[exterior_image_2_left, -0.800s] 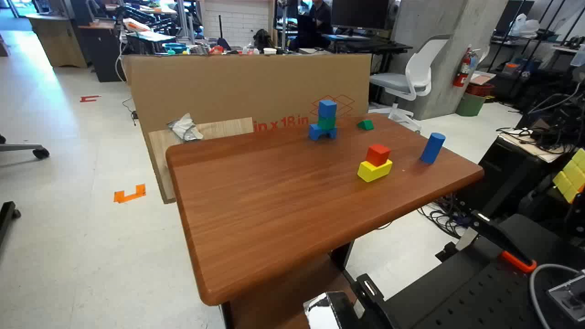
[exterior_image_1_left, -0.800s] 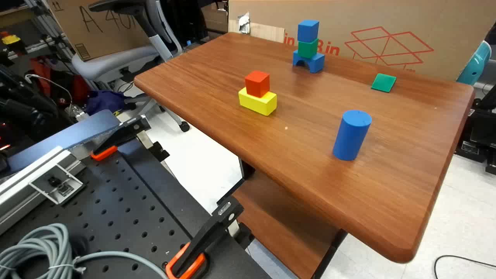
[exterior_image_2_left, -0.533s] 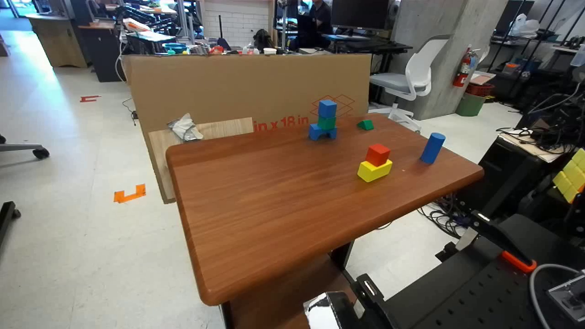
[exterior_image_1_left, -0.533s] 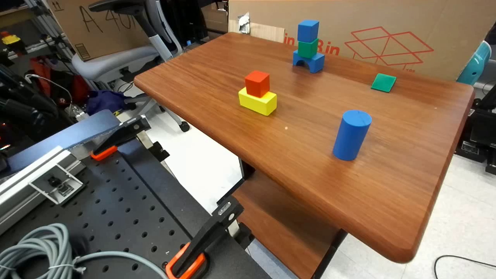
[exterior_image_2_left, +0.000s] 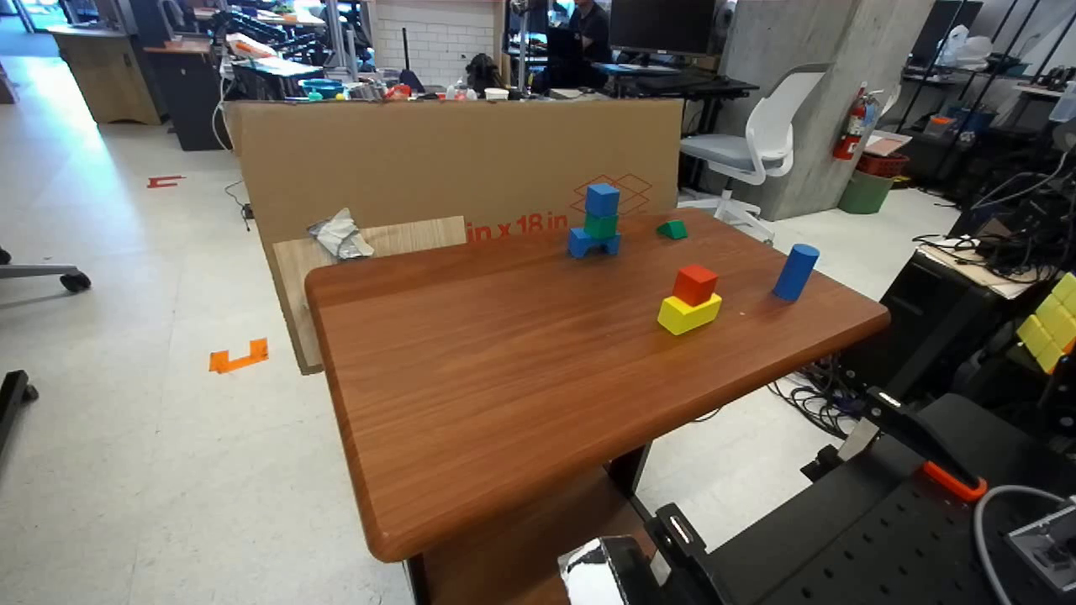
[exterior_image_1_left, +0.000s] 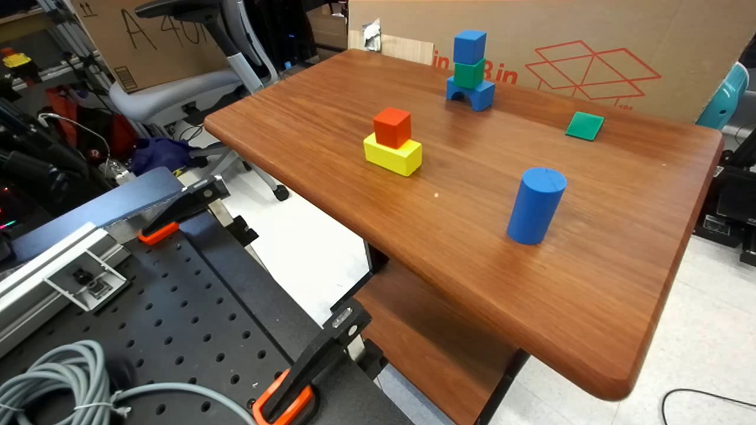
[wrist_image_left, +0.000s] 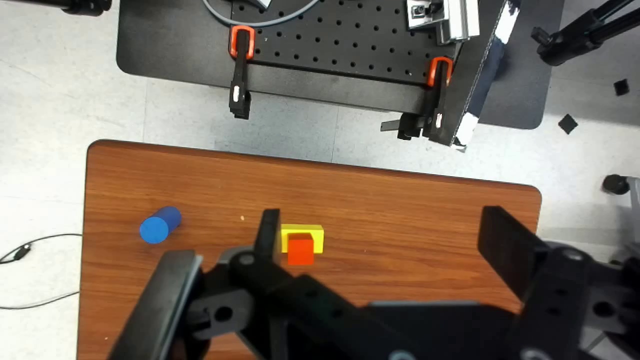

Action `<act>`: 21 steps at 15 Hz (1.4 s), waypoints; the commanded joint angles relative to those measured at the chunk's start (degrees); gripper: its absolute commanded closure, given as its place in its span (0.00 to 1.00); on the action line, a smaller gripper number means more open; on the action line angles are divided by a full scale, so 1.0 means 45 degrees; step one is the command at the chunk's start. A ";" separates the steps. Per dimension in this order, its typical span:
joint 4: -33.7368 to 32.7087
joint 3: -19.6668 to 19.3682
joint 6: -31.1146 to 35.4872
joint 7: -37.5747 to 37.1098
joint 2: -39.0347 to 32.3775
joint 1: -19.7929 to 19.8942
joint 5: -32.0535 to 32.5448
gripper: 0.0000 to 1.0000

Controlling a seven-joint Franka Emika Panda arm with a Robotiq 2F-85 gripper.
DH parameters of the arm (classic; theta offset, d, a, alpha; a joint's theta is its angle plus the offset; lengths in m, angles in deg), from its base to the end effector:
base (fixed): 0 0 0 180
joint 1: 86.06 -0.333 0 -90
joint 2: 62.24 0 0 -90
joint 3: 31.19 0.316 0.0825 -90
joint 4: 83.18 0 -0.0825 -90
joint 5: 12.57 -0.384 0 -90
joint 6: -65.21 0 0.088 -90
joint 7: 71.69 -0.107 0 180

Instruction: Change the position of the object on the table

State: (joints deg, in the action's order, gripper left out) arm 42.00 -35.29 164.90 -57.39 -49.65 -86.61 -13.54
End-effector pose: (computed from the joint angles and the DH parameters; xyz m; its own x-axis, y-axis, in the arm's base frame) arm 0.4590 -0.0282 0.4639 0.9592 0.1901 -0.2092 0.1757 -0.9807 -0.0855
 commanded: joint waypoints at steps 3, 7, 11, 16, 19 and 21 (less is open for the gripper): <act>-0.0020 0.0087 -0.0024 0.0012 -0.0007 0.0091 -0.0016 0.00; -0.0146 -0.0102 0.0274 0.0026 -0.0117 0.0284 -0.0067 0.00; -0.0199 -0.0495 0.0901 0.0305 -0.0194 0.0779 0.0270 0.00; -0.0472 -0.1122 0.2364 0.0737 -0.0773 0.1370 0.0317 0.00; -0.0814 -0.1336 0.3250 0.1068 -0.1515 0.1604 0.0458 0.00; -0.1065 -0.1390 0.3650 0.1162 -0.2157 0.1718 0.0622 0.00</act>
State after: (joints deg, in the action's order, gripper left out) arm 40.34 -41.22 179.20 -53.59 -54.71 -79.65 -12.00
